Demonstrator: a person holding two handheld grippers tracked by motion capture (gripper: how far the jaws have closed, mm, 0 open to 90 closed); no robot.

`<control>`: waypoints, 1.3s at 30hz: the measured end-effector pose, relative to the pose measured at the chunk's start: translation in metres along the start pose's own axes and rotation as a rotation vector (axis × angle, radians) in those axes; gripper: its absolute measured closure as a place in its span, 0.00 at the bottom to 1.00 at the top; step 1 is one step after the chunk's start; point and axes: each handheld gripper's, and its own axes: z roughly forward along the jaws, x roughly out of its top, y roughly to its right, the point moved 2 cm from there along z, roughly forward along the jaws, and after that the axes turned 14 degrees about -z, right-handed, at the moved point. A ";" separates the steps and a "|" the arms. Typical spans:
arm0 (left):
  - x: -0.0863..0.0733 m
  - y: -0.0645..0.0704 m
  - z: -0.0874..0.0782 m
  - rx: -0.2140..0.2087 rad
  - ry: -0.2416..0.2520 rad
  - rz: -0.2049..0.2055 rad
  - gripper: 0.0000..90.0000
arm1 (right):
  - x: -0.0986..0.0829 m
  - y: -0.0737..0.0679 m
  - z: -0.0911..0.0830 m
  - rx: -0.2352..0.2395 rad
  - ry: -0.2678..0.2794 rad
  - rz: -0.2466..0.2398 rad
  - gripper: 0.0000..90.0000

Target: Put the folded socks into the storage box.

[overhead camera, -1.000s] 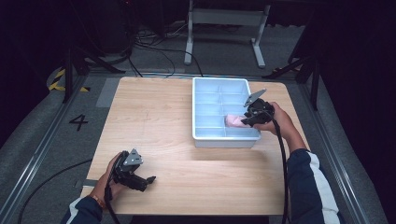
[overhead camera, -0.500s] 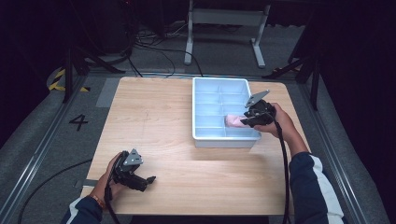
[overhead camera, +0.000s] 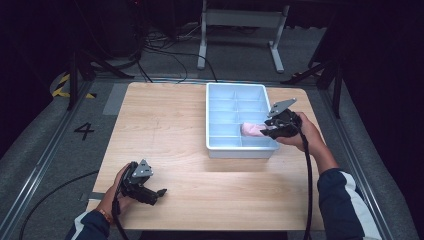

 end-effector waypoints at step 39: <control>0.000 0.000 0.000 0.000 0.000 -0.001 0.00 | -0.036 -0.039 -0.038 -0.061 0.050 0.056 0.51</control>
